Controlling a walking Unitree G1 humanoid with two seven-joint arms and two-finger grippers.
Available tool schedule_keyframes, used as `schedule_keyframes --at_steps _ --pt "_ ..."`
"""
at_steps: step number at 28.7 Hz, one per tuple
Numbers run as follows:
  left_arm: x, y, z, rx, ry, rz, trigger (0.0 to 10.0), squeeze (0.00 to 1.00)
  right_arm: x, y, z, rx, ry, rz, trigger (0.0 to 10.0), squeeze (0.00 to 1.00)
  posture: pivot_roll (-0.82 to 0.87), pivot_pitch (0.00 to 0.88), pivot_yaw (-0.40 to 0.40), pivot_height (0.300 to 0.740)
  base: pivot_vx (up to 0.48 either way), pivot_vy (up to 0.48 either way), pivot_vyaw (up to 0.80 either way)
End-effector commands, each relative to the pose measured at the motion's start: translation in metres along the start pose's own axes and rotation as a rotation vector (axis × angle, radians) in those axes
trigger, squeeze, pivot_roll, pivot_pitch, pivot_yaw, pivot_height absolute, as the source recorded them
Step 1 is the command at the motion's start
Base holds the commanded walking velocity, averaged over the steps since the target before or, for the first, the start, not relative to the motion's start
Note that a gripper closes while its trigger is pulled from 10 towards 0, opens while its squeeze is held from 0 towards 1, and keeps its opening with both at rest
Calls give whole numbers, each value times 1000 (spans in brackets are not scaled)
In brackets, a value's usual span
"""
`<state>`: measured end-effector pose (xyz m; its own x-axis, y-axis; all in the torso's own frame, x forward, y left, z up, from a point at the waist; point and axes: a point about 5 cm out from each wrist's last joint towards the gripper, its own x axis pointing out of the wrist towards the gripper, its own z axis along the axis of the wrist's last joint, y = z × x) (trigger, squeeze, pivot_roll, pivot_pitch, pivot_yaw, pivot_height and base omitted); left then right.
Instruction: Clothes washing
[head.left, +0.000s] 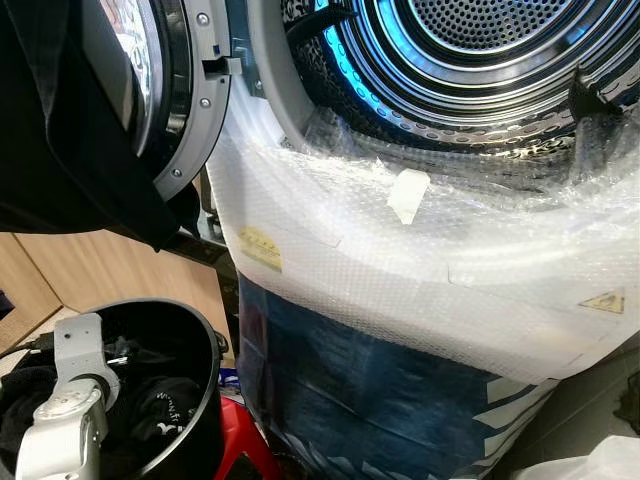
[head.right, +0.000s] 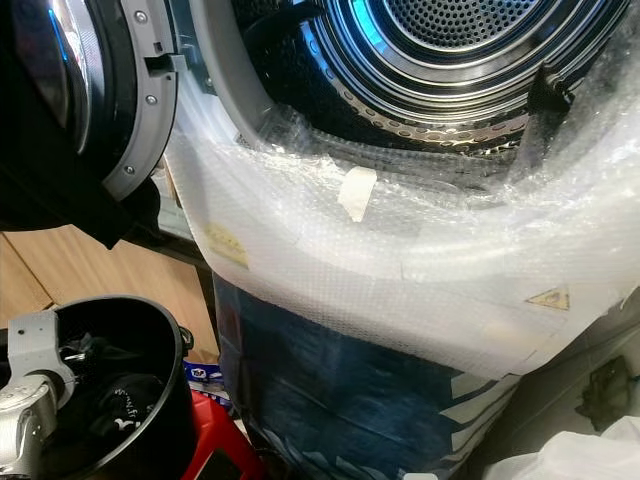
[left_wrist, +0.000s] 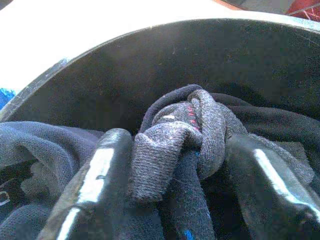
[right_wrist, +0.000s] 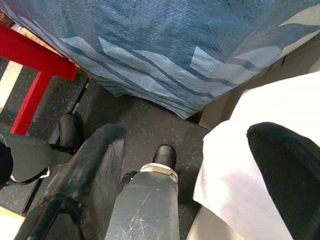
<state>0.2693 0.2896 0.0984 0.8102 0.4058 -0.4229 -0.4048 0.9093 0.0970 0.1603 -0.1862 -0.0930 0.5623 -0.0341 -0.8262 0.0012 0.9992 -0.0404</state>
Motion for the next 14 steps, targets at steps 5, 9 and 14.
schedule_keyframes --at_steps 5,9,14 --pt "0 1 0 1 5 0 0 0 0 1 -3 -4 17 11 10000 0 37 0 -6 740 0 0 0" --pt "0 2 0 10 13 2 0 0 0 2 -4 -4 19 14 10000 0 38 0 -7 740 0 0 0" --pt "1 1 -3 16 32 1 0 0 0 2 -3 -6 18 15 10000 0 35 0 -5 740 0 0 0"
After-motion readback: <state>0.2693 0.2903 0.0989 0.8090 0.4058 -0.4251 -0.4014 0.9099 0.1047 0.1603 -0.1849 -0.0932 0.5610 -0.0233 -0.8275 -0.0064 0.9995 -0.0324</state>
